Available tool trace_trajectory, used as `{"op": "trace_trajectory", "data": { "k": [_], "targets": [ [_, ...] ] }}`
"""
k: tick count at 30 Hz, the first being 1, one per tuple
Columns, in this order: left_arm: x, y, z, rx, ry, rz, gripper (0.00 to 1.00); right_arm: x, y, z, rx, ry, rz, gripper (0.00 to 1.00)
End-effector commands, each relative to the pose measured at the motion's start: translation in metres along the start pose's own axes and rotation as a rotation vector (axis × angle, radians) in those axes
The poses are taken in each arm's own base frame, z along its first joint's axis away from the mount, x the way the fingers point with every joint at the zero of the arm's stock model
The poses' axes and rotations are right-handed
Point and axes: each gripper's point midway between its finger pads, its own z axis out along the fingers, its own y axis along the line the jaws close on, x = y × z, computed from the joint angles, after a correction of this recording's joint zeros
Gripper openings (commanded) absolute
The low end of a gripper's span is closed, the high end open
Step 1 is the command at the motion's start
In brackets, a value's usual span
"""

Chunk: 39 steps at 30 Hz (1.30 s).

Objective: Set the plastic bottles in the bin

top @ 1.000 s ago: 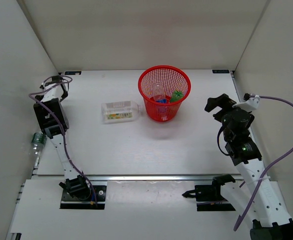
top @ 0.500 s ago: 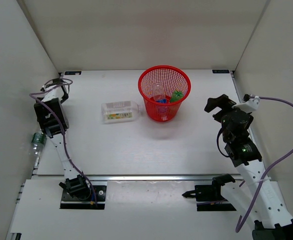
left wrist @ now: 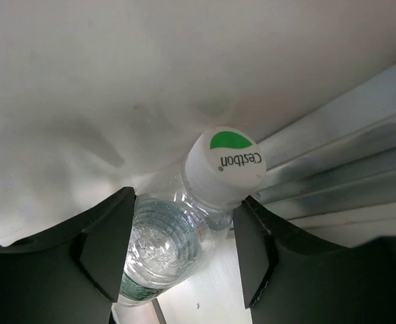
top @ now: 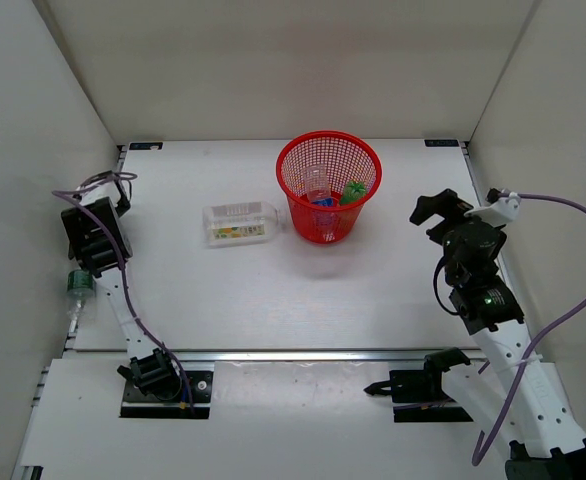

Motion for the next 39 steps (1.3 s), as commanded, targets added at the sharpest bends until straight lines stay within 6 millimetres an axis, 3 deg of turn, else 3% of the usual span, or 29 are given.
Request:
{"op": "trace_trajectory", "data": {
  "k": [1,4,6,10,15,19,25,28,29,30,33,36,37,39],
  "targets": [
    [-0.011,0.005,-0.009,-0.001,-0.037,-0.062,0.62,-0.023,0.005,-0.002,-0.008,-0.077,0.023,0.93],
    [-0.003,-0.005,-0.008,0.028,-0.016,-0.043,0.51,-0.024,0.003,-0.005,-0.006,-0.083,0.025,0.93],
    [-0.004,0.000,-0.007,0.032,-0.014,-0.058,0.40,-0.024,-0.001,-0.005,0.009,-0.091,0.028,0.93],
    [-0.007,0.006,-0.017,0.051,-0.027,-0.084,0.02,-0.026,0.001,-0.008,-0.003,-0.100,0.029,0.93],
    [-0.022,0.020,-0.056,0.123,-0.114,-0.128,0.00,-0.023,0.004,-0.009,-0.014,-0.096,0.020,0.93],
    [-0.032,0.035,-0.106,0.183,-0.223,-0.155,0.00,-0.021,0.006,-0.011,-0.035,-0.106,0.031,0.93],
    [-0.046,0.037,-0.210,0.268,-0.424,-0.129,0.00,-0.015,0.008,-0.012,-0.051,-0.093,0.026,0.93],
    [-0.056,0.042,-0.246,0.380,-0.469,-0.150,0.00,-0.017,0.011,-0.015,-0.070,-0.100,0.030,0.94],
    [-0.060,0.039,-0.278,0.456,-0.520,-0.142,0.00,-0.015,0.008,-0.016,-0.064,-0.099,0.027,0.93],
    [-0.069,0.051,-0.306,0.516,-0.570,-0.189,0.00,-0.015,0.007,-0.017,-0.065,-0.097,0.026,0.93],
    [-0.079,0.065,-0.399,0.778,-0.738,-0.238,0.00,-0.016,0.006,-0.022,-0.072,-0.101,0.023,0.93],
    [-0.066,0.093,-0.500,0.981,-0.962,-0.319,0.00,-0.011,0.002,-0.022,-0.062,-0.082,-0.001,0.94],
    [-0.049,0.085,-0.526,1.002,-1.006,-0.303,0.00,-0.011,0.002,-0.023,-0.064,-0.078,0.002,0.93],
    [-0.037,0.105,-0.574,1.096,-1.123,-0.364,0.00,-0.010,0.002,-0.024,-0.067,-0.075,-0.008,0.93]
  ]
}}
